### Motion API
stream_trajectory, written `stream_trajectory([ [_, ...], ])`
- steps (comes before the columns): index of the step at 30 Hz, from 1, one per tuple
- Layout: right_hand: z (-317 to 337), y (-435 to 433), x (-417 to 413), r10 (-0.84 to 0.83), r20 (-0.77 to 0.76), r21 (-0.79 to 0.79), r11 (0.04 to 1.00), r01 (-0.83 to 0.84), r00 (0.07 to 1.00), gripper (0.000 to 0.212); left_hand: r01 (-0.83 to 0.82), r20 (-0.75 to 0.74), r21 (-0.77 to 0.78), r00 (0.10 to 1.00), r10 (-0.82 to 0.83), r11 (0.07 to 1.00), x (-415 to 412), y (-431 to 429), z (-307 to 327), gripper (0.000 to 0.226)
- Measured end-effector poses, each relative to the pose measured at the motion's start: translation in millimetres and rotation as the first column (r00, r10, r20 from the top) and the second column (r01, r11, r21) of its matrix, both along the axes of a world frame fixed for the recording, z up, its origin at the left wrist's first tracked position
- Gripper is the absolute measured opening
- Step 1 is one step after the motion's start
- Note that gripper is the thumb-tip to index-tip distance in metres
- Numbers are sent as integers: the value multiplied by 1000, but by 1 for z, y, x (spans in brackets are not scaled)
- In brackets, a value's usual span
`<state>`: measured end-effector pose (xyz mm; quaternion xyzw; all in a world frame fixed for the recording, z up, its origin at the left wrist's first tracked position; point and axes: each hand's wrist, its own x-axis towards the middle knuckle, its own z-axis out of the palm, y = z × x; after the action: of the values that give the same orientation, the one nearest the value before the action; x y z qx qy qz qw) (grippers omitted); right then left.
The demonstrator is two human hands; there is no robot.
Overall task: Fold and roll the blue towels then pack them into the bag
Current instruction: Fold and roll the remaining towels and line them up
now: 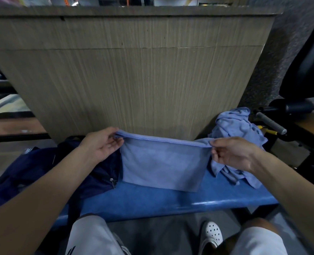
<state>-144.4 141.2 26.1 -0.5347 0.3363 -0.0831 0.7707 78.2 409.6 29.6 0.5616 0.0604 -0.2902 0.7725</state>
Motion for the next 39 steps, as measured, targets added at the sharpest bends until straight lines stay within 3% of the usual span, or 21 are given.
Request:
stream_trajectory([
  [2,-3,5,4,-61,-22,-145,988,57,998,20,-2,1,12,1000,2,1000,-1,0,-2,12],
  [4,-2,8,6,-103,-41,-146,985,96,994,20,-4,-2,25,1000,4,1000,-2,1,-3,12],
  [8,2,4,6,-113,-60,84,989,118,992,18,1,-38,11,999,-1,1000,-2,4,-4,11],
  [11,8,0,7,-220,14,303,930,206,975,19,0,-72,-43,997,-3,999,-6,3,1,13],
  [16,17,-2,10,-294,25,390,883,262,955,16,-5,-96,-96,995,-4,995,-12,-3,9,14],
  [25,30,-13,26,-274,41,139,954,266,961,22,-57,-72,-129,996,48,990,-2,-16,28,24],
  [33,31,-26,39,-237,-46,-110,967,231,970,24,-40,-95,-118,995,29,992,6,-25,26,25],
  [39,36,-35,52,-315,185,-29,945,326,931,26,-71,-8,-175,997,70,982,15,-38,37,26],
])
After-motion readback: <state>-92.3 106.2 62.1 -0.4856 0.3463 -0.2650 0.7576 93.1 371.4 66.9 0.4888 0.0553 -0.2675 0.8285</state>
